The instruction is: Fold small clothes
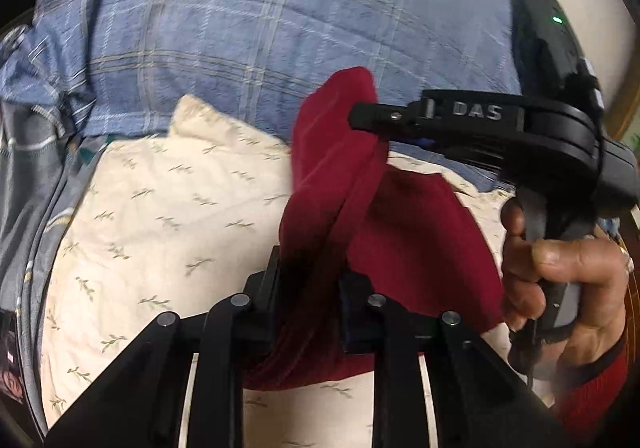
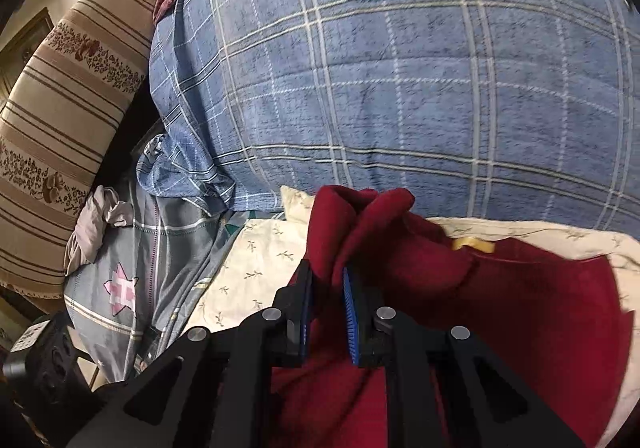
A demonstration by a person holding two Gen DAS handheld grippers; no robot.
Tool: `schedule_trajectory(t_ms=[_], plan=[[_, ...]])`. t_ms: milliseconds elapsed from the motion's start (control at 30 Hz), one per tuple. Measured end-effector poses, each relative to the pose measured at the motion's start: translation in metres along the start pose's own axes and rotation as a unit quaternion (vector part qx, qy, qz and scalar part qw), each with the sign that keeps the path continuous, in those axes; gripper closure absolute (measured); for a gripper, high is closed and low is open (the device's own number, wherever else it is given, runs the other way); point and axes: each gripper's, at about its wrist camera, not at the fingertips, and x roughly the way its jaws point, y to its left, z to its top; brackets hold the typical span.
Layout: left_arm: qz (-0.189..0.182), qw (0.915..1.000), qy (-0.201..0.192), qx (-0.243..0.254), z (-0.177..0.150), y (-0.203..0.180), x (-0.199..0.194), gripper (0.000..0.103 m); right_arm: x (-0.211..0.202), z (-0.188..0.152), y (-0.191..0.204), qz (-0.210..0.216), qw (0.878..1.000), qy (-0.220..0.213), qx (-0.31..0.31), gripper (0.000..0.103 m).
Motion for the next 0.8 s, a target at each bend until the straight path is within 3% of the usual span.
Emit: schedule_trajectory(t_ms=[400,600,733,800], plan=[[-0.059,0.9966,0.019,0.053,0.004,-0.083,0.016,0.085,-0.051,0.003,-0.053,-0.04,0.999,-0.024,0.019,0.089],[-0.097,0.9918,0.034,0.076,0.0,-0.132,0.037,0.085,-0.086,-0.013,-0.097,-0.071,0.996,-0.042,0.042,0.09],[-0.102,0.9887,0.054,0.095,-0.013,-0.165,0.066,0.085,-0.099,-0.029,-0.136,-0.097,0.991,-0.045,0.077,0.09],[-0.099,0.9878,0.073,0.095,-0.019,-0.173,0.089,0.085,-0.096,-0.036,-0.156,-0.128,0.987,-0.041,0.089,0.099]])
